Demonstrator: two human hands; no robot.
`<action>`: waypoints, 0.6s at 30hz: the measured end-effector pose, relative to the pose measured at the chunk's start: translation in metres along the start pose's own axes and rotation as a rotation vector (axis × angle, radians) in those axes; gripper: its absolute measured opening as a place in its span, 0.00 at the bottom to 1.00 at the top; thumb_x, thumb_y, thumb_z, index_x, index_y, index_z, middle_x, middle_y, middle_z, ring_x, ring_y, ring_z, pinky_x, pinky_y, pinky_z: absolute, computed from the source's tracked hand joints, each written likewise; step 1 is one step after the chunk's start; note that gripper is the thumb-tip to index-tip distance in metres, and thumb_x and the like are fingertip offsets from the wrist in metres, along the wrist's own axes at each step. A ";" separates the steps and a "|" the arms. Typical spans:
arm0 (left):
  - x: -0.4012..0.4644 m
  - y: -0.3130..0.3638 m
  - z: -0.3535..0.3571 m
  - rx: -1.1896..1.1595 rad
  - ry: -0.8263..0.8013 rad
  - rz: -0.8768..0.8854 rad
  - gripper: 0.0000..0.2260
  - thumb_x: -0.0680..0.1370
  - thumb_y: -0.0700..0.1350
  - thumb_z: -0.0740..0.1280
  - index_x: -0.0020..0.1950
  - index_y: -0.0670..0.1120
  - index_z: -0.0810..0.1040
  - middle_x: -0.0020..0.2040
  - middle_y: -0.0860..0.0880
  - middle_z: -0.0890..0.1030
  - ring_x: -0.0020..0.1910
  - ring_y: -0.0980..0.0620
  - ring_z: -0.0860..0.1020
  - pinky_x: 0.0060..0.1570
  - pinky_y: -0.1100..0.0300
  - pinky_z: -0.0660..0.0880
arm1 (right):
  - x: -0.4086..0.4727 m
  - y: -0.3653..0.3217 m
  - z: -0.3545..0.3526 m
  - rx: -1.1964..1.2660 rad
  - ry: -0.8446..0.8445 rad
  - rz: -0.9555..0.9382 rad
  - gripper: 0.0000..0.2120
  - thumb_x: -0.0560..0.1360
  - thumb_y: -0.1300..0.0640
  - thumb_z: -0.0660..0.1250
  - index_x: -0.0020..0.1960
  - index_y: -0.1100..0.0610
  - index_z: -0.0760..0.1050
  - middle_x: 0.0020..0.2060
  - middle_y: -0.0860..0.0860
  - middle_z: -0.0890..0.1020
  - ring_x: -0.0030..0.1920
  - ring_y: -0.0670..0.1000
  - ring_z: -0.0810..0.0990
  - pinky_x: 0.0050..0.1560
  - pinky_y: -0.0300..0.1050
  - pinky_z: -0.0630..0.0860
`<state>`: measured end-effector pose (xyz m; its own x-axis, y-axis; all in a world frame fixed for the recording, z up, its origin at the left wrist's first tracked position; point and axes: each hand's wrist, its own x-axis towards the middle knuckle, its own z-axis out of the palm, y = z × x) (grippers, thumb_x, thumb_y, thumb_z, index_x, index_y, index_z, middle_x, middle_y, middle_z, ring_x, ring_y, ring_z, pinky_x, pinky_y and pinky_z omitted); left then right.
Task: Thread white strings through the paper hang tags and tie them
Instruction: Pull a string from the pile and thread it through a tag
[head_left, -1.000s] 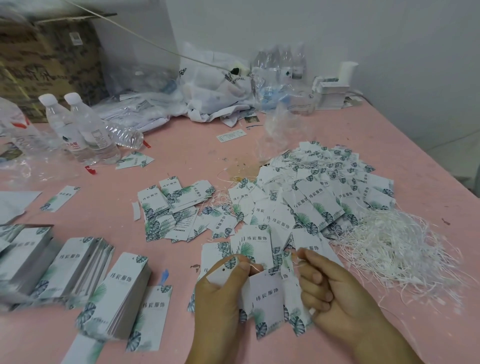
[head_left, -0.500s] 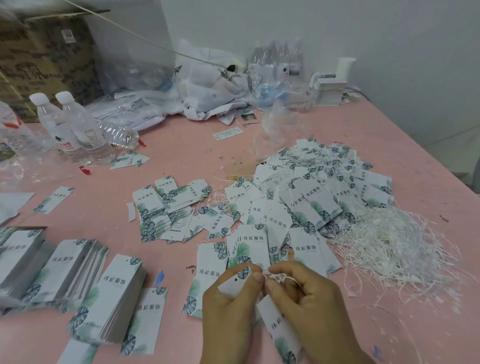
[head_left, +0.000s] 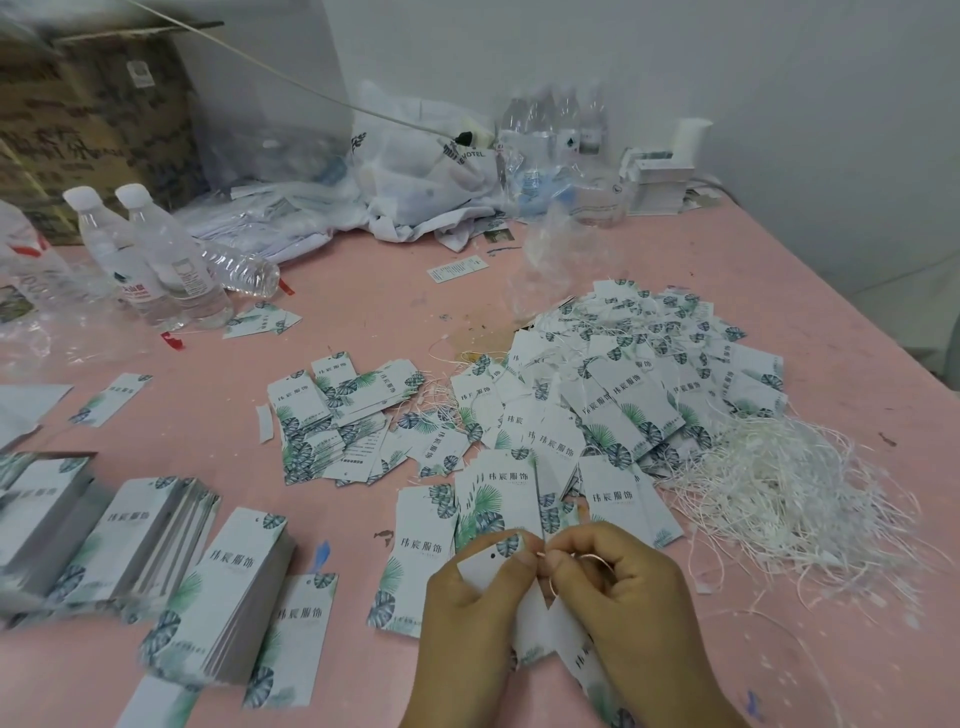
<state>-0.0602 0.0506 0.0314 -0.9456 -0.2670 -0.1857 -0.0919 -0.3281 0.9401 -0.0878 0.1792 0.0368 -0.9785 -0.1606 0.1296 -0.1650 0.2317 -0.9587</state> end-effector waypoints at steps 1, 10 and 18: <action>0.000 0.000 0.000 0.023 -0.008 -0.009 0.06 0.66 0.45 0.72 0.42 0.46 0.85 0.36 0.42 0.85 0.33 0.50 0.82 0.31 0.62 0.76 | 0.000 0.002 0.000 0.000 -0.011 0.013 0.05 0.72 0.56 0.73 0.41 0.46 0.82 0.27 0.57 0.79 0.27 0.53 0.72 0.30 0.48 0.73; -0.003 -0.005 0.000 0.244 -0.071 0.062 0.09 0.70 0.44 0.63 0.38 0.59 0.71 0.29 0.54 0.74 0.29 0.54 0.71 0.32 0.59 0.69 | -0.003 0.003 0.003 -0.127 -0.009 -0.029 0.12 0.73 0.60 0.73 0.44 0.42 0.79 0.31 0.49 0.80 0.29 0.43 0.74 0.33 0.39 0.74; -0.008 -0.008 0.003 0.292 -0.161 0.156 0.05 0.74 0.45 0.63 0.43 0.55 0.71 0.32 0.54 0.75 0.32 0.56 0.71 0.34 0.62 0.69 | -0.003 0.003 0.004 -0.251 0.075 -0.082 0.08 0.69 0.49 0.69 0.46 0.39 0.77 0.34 0.41 0.79 0.31 0.43 0.77 0.34 0.37 0.76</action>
<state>-0.0530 0.0575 0.0263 -0.9901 -0.1400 -0.0077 -0.0056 -0.0158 0.9999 -0.0847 0.1763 0.0325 -0.9654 -0.1193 0.2319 -0.2608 0.4529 -0.8526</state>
